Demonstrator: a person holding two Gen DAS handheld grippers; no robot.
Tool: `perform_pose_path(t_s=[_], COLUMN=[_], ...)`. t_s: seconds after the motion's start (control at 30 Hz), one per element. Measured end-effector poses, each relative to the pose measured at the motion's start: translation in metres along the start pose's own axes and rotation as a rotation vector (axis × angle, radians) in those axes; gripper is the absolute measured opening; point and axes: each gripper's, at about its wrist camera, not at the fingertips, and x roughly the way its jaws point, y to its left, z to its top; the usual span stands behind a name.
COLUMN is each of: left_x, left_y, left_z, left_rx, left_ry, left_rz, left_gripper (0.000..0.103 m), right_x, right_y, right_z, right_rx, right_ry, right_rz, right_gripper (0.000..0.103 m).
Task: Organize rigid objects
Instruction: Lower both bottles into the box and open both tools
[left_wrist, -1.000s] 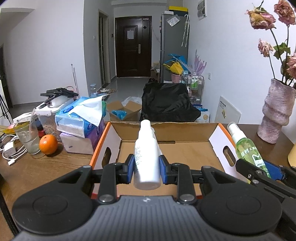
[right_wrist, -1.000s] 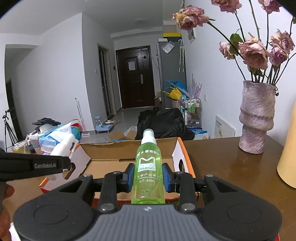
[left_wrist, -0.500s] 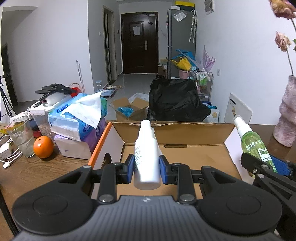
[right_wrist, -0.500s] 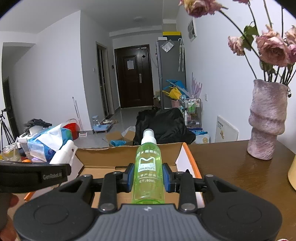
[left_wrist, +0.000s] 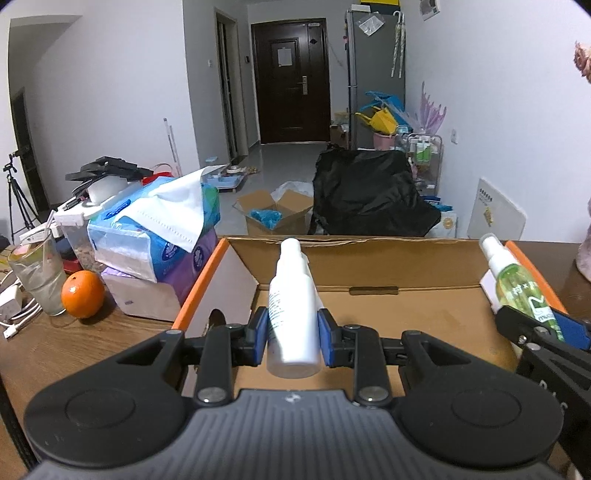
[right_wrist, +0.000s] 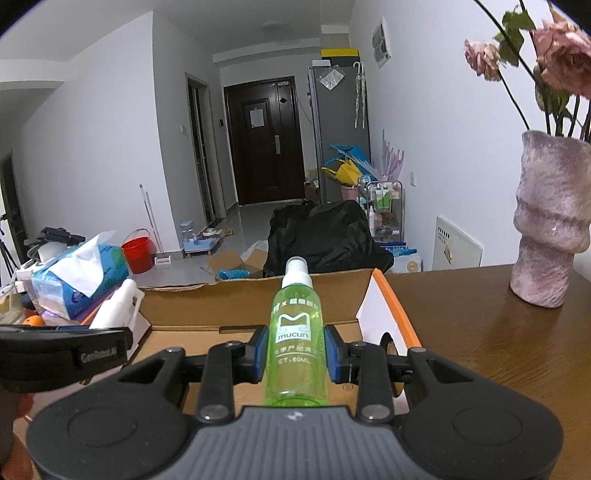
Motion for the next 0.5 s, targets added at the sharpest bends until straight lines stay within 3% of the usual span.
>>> perform_pose_path(t_s=[0.5], left_x=[0.015], left_y=[-0.003], left_z=[-0.004], left_rx=[0.019], left_ry=[0.023], left_rz=[0.002], left_gripper=[0.031], right_x=[0.016], right_y=[-0.001], right_z=[-0.009], right_rx=[-0.023], right_ry=[0.037], right_rz=[-0.006], right_gripper=[0.030])
